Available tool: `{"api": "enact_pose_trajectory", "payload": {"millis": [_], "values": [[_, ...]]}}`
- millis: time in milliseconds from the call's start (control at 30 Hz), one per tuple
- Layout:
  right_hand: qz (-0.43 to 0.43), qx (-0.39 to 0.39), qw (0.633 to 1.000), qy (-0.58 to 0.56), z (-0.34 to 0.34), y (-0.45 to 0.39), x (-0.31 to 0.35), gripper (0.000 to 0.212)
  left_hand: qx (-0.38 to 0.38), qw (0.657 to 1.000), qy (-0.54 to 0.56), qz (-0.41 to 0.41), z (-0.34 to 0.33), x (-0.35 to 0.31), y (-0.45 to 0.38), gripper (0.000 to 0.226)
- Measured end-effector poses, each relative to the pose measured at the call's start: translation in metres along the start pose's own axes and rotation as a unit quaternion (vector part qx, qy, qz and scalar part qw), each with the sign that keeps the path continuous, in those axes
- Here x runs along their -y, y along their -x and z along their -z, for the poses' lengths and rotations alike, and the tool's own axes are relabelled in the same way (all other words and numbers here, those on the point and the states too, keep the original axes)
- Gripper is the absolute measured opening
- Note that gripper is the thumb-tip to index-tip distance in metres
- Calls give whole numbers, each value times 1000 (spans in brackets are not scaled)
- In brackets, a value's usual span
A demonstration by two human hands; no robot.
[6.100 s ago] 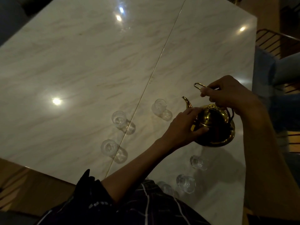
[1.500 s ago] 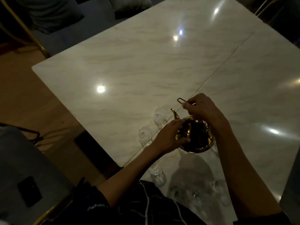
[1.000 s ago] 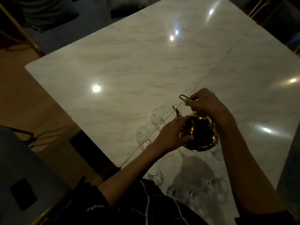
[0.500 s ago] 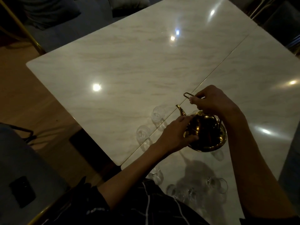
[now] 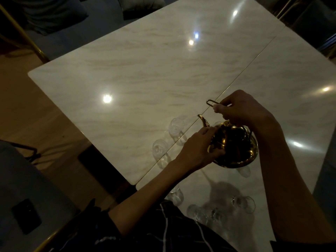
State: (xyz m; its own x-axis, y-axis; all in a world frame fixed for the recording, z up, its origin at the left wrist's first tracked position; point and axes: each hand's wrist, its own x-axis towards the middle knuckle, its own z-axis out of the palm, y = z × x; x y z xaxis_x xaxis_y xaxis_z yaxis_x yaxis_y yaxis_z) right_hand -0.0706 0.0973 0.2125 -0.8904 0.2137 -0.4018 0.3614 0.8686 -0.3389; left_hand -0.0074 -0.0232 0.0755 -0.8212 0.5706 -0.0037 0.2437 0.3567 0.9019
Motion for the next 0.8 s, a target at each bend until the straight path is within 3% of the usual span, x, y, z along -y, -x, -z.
{"api": "enact_pose_trajectory", "payload": {"millis": [800], "values": [[-1,18,1000,0,5,8,7,31,-10,1000,1,-13,0,-2,6,79]]}}
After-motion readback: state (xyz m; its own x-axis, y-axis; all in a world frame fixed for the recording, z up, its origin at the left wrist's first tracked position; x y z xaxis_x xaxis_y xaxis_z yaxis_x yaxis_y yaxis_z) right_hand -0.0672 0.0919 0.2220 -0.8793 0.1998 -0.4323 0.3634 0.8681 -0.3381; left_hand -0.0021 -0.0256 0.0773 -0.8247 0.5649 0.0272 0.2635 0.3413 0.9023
